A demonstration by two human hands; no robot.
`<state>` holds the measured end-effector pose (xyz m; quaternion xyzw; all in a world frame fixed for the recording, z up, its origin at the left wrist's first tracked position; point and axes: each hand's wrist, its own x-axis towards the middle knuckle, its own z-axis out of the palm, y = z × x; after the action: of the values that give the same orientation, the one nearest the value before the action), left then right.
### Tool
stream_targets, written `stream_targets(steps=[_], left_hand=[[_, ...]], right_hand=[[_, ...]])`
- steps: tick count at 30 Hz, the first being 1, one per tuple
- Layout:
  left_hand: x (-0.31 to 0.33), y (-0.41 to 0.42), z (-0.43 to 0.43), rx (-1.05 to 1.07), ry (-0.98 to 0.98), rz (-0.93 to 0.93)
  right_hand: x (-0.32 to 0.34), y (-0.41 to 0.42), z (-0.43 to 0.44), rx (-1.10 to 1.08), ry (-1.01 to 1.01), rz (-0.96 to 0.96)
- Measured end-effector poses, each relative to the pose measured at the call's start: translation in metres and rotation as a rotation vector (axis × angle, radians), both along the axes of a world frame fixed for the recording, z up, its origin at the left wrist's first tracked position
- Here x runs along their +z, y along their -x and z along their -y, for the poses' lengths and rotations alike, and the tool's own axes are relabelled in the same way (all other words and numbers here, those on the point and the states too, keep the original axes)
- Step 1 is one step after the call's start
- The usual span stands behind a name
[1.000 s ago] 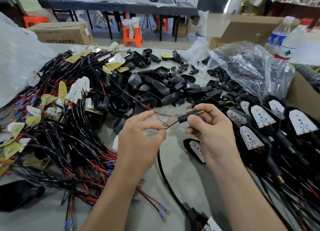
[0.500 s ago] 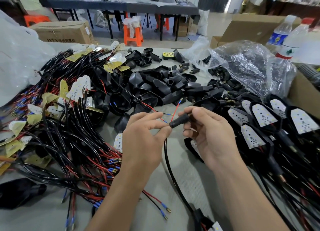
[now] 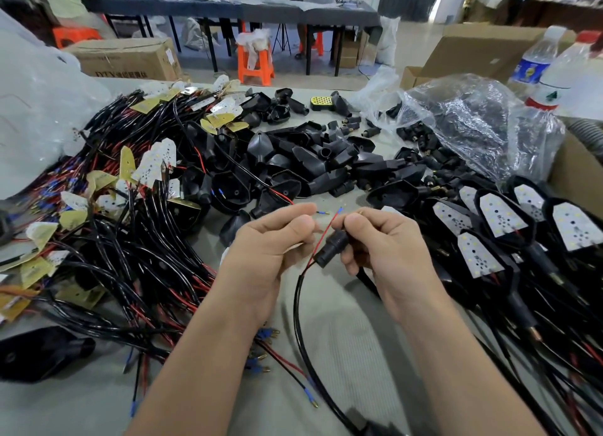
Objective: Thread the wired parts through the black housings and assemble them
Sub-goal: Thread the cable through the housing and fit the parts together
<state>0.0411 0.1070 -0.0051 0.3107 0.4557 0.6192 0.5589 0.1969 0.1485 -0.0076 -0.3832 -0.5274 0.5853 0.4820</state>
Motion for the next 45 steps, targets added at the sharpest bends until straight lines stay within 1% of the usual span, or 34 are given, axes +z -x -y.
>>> stream_targets(steps=[2, 5, 6, 7, 8, 12, 13, 15, 17, 19, 20, 24, 26, 27, 29, 32, 35, 38, 40, 45], left_hand=[[0.000, 0.001, 0.001, -0.022, 0.006, -0.108], [-0.008, -0.007, -0.002, 0.052, 0.097, -0.419], [-0.009, -0.010, -0.002, 0.042, 0.105, -0.467], [-0.009, -0.013, -0.001, 0.012, 0.100, -0.468], [-0.008, -0.014, 0.000, -0.019, 0.098, -0.429], [-0.003, -0.009, -0.001, -0.034, 0.151, -0.223], [-0.004, -0.010, -0.001, -0.010, 0.166, -0.227], [-0.006, -0.013, -0.002, 0.042, 0.196, -0.325], [-0.005, -0.016, -0.001, -0.016, 0.229, -0.371], [-0.004, -0.015, 0.000, -0.078, 0.243, -0.271], [-0.002, -0.014, 0.000, -0.073, 0.233, -0.210], [0.000, -0.005, -0.002, 0.100, 0.212, -0.019], [0.001, 0.000, -0.001, 0.117, 0.161, 0.039], [0.002, 0.002, 0.000, 0.108, 0.124, 0.007], [0.003, 0.004, 0.003, 0.095, 0.061, -0.128], [0.007, 0.000, 0.006, 0.109, 0.032, -0.304], [0.006, -0.002, 0.007, 0.144, 0.054, -0.384], [0.001, -0.001, 0.007, 0.128, 0.127, -0.492], [-0.002, 0.000, 0.006, 0.114, 0.156, -0.523], [-0.004, -0.002, 0.003, 0.060, 0.102, -0.515]], right_hand=[[-0.002, 0.000, -0.001, -0.045, -0.015, 0.027], [-0.004, 0.000, -0.002, -0.053, -0.032, 0.048], [-0.004, 0.000, -0.002, -0.042, -0.039, 0.059], [-0.003, 0.000, -0.002, -0.030, -0.046, 0.070], [-0.002, -0.001, -0.002, -0.016, -0.050, 0.078], [-0.001, -0.004, -0.001, 0.019, -0.076, 0.094], [-0.001, -0.004, -0.001, 0.020, -0.079, 0.096], [-0.002, -0.003, -0.001, 0.024, -0.079, 0.094], [-0.002, -0.003, -0.001, 0.035, -0.076, 0.082], [0.000, -0.003, 0.000, 0.058, -0.072, 0.057], [0.000, -0.003, 0.000, 0.069, -0.069, 0.041], [0.000, -0.003, 0.001, 0.028, -0.043, 0.024], [0.000, -0.003, 0.001, -0.036, 0.007, 0.016], [0.001, -0.003, 0.000, -0.070, 0.039, 0.010], [0.001, -0.003, -0.001, -0.134, 0.092, -0.004], [0.000, -0.003, -0.003, -0.219, 0.136, -0.041], [0.001, -0.003, -0.005, -0.270, 0.166, -0.099], [0.003, -0.005, -0.005, -0.292, 0.202, -0.183], [0.004, -0.007, -0.005, -0.290, 0.220, -0.210], [0.005, -0.006, -0.004, -0.274, 0.213, -0.214]])
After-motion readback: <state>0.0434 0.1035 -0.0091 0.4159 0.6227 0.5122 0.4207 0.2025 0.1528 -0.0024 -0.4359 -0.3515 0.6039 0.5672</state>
